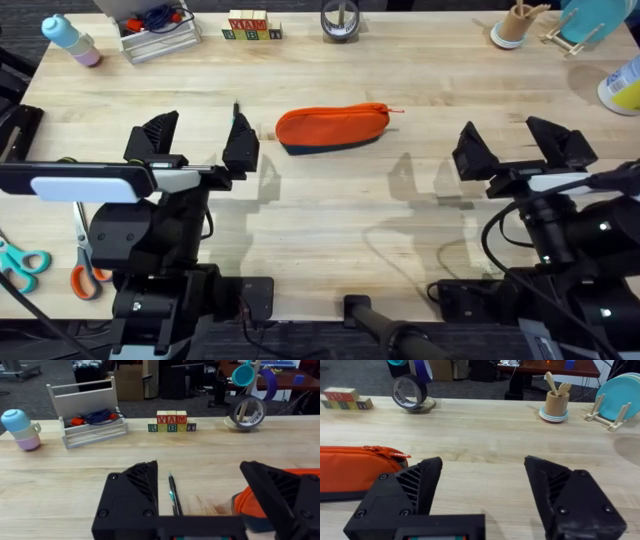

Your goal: Unzip the bag, pick up the pens from the table one at a time and place them inside, then zip the bag closed.

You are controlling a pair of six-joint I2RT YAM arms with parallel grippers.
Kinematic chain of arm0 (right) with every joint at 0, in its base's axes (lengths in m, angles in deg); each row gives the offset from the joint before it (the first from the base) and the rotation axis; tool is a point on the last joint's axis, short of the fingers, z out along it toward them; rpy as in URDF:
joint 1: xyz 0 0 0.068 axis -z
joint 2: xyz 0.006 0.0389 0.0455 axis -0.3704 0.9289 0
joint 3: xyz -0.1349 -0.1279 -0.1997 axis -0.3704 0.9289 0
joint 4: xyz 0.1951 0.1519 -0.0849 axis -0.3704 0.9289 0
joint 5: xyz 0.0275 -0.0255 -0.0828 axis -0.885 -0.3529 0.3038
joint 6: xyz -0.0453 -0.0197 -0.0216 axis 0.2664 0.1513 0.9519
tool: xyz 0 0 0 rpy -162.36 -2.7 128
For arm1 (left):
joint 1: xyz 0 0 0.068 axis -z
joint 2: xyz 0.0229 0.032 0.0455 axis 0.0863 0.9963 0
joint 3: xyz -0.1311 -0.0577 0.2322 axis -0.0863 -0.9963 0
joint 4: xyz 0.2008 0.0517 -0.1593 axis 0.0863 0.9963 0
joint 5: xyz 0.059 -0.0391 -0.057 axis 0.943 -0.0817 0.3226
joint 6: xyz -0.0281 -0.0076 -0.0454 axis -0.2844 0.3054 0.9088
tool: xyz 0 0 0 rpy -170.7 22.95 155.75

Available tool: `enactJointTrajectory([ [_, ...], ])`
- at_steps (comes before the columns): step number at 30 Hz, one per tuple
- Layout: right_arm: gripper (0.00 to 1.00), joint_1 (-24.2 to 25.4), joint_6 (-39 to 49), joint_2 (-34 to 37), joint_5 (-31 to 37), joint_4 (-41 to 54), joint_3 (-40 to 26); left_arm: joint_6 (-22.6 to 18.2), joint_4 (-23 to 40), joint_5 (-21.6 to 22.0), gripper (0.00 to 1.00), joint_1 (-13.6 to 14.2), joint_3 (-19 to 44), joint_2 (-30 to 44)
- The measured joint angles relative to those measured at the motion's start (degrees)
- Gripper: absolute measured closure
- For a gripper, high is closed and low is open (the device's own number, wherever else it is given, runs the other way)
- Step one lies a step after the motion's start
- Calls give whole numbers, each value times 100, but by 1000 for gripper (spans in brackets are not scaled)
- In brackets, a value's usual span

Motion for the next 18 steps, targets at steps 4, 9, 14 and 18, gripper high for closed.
enactJointTrajectory([
  [4, 5, 0, 1, 0, -7, 4, 0, 0, 0, 0, 6, 0, 0, 0],
  [9, 5, 0, 0, 0, -9, 7, 0, 0, 0, 0, 5, 0, 0, 0],
  [14, 4, 0, 0, 0, -9, 7, 0, 0, 126, 0, 6, 0, 0, 0],
  [18, 3, 0, 0, 0, -19, -24, 0, 0, 131, 0, 6, 0, 0, 0],
])
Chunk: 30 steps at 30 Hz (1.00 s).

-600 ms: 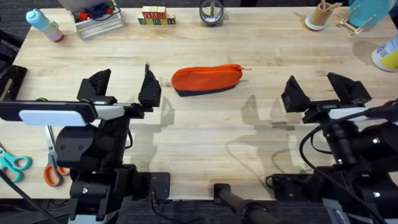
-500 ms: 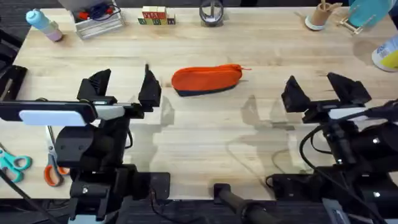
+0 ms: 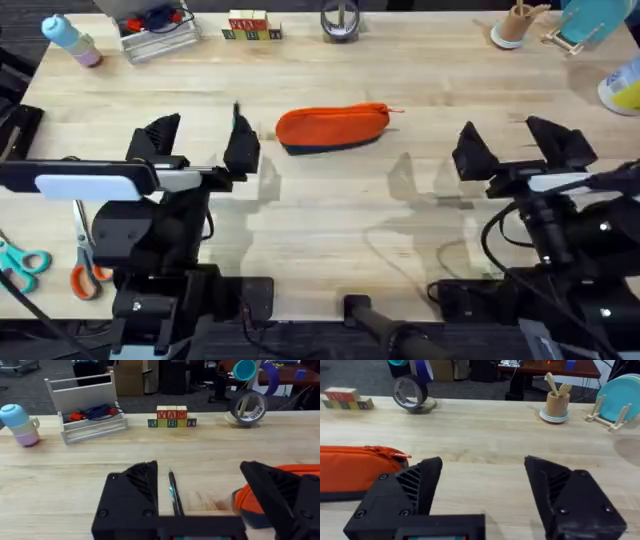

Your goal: Unzip the bag, pick up the pens from the table one at a time and place them inside, then zip the bag closed.

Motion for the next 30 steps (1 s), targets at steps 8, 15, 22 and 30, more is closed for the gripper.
enactJointTrajectory([
  [8, 3, 0, -46, 2, -29, -35, -85, 24, 83, 0, 7, -2, 64, 0],
  [15, 5, 0, -108, 58, -29, 315, -783, 26, 1132, 2, 7, -2, 1097, 92],
  [22, 5, 0, -109, 1336, -29, 1688, -2400, 26, 2933, 2, 7, 0, 2975, 1382],
  [30, 4, 0, -111, 2798, -37, 2625, -4039, 26, 4465, 2, 7, -2, 4649, 3029],
])
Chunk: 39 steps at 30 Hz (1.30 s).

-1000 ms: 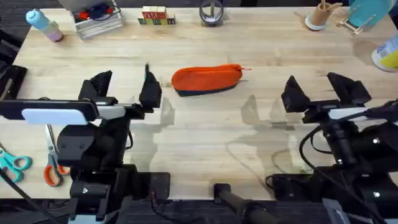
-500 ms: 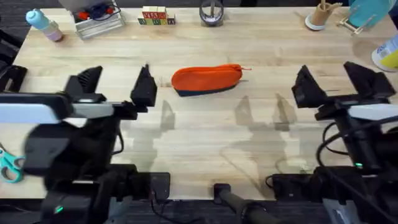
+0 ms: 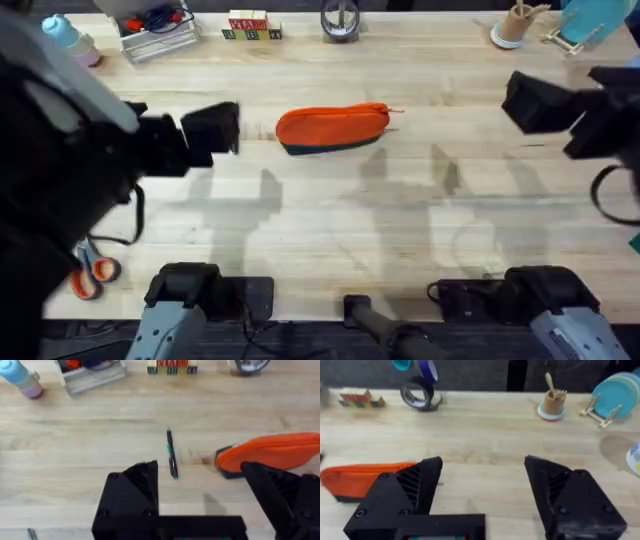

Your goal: Unzip the bag, pick up the pens from the table one at a time and place them inside, then zip the bag closed.

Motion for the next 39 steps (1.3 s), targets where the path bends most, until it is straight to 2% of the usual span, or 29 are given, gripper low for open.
enactJointTrajectory([
  [6, 4, 0, 1, 923, -33, 902, -913, 0, 749, 0, 7, 0, 969, 1024],
  [11, 5, 0, 0, 1592, -33, 1403, -1445, 0, 893, -2, 7, 0, 1455, 1663],
  [19, 4, 0, 0, 2240, -33, 1518, -1675, 0, 865, 88, 8, 0, 1530, 1996],
  [29, 4, 0, 0, 2404, -33, 1514, -1677, -5, 807, 187, 8, 1, 1533, 1996],
  [32, 3, 0, 0, 2404, -33, 1513, -1677, -182, 765, 92, 7, 0, 1533, 1996],
  [39, 3, 0, 0, 2404, -33, 1513, -1677, -922, 585, -575, 10, 0, 1535, 1998],
])
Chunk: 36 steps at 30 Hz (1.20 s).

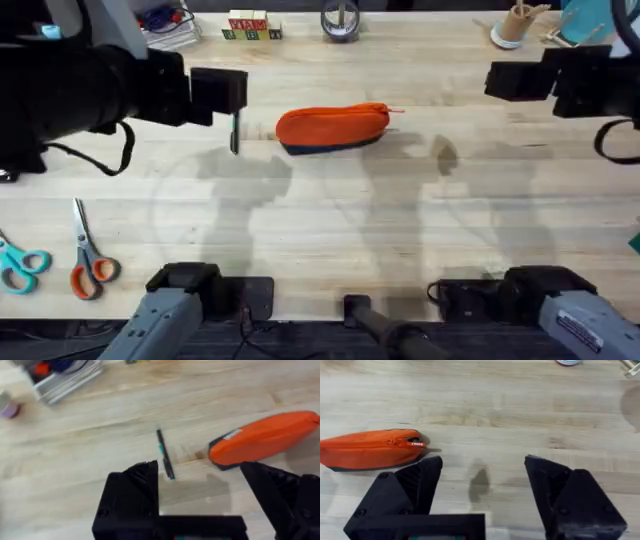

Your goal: Unzip the bag, pick up the pens from the table one at a time and place them inside, then zip the bag closed.

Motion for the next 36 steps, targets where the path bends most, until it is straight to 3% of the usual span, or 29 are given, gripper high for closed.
enactJointTrajectory([
  [5, 3, 0, 0, 0, 0, 1, 0, -629, -104, -775, 10, -184, 13, 150],
  [11, 3, 0, 0, 0, 0, 1, 0, -1722, -67, -2362, 10, -1015, 13, 631],
  [16, 4, 0, 0, 0, 0, 0, 0, -2886, 159, -3726, 9, -1744, 13, 1049],
  [21, 5, 0, 0, 0, 0, -1, 0, -4113, 464, -4830, 9, -2133, 13, 1492],
  [27, 4, 0, 0, 0, 0, 1, 0, -4948, 301, -5374, 7, -2155, 13, 2270],
  [36, 4, 0, 0, 0, 0, 1, -2, -5287, 65, -5450, 7, -2155, 13, 3318],
])
